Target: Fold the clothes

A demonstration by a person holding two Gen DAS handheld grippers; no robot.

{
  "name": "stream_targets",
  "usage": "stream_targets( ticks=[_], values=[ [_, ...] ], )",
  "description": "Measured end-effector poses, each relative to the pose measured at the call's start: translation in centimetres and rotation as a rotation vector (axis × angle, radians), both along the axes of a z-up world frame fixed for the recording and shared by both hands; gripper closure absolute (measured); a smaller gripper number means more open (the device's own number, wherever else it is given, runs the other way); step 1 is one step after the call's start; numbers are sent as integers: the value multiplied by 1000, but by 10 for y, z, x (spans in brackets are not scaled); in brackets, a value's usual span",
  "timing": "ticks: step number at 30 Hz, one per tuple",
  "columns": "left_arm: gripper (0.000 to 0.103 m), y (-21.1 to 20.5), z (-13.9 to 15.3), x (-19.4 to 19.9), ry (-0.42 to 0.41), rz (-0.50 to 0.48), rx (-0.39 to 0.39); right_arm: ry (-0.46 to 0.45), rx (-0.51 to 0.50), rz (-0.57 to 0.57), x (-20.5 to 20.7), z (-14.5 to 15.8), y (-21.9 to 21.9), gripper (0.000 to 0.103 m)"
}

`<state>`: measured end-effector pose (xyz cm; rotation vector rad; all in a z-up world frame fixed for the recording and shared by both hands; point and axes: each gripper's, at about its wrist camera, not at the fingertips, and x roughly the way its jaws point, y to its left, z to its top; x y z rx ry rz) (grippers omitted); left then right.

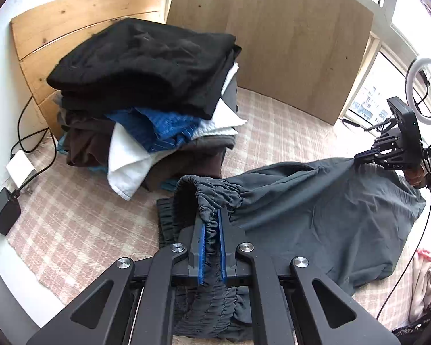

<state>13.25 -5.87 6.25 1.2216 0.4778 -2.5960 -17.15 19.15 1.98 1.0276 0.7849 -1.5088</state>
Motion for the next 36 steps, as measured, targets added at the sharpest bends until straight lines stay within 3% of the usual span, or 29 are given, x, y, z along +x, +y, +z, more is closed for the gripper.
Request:
stream_targets(
  ticks=[2, 7, 10, 12, 13, 15, 17, 20, 25, 26, 27, 28, 32, 34, 36],
  values=[
    [96, -8, 2, 2, 6, 24, 1, 29, -21, -11, -3, 9, -2, 100],
    [95, -18, -21, -8, -81, 80, -53, 84, -24, -49, -12, 5, -27, 102],
    [95, -24, -34, -19, -100, 87, -15, 92, 9, -84, -23, -3, -38, 100],
    [95, -18, -31, -19, -100, 67, -45, 7, -3, -75, -27, 0, -28, 99],
    [95, -18, -29, -17, -94, 59, -37, -44, -13, -67, -28, 2, -22, 97],
    [95, -17, -28, -15, -98, 53, -44, -51, 6, -10, -18, 2, -5, 86],
    [95, -17, -29, -12, -100, 51, -30, 0, 53, 28, -8, -4, 11, 66],
    [95, -10, -34, -22, -107, 62, -20, -9, 124, 32, -7, -21, 27, 65],
    [95, -4, -32, -24, -122, 62, -48, 13, 148, 31, -14, -37, 38, 65],
    [95, -2, -32, -25, -123, 64, -57, 9, 157, 26, -16, -42, 37, 68],
    [96, 1, -30, -25, -116, 68, -61, -8, 168, 11, -20, -48, 36, 77],
    [97, 4, -26, -23, -103, 75, -65, -18, 178, -8, -23, -52, 36, 100],
    [97, 17, 10, -18, -35, 141, -156, 77, 107, 16, -19, -22, 38, 102],
    [96, 17, 5, -30, -67, 136, -229, 122, 71, -7, -30, -9, 32, 102],
    [96, 6, -12, -44, -138, 122, -187, 190, 97, -37, -43, -20, 17, 102]
  ],
)
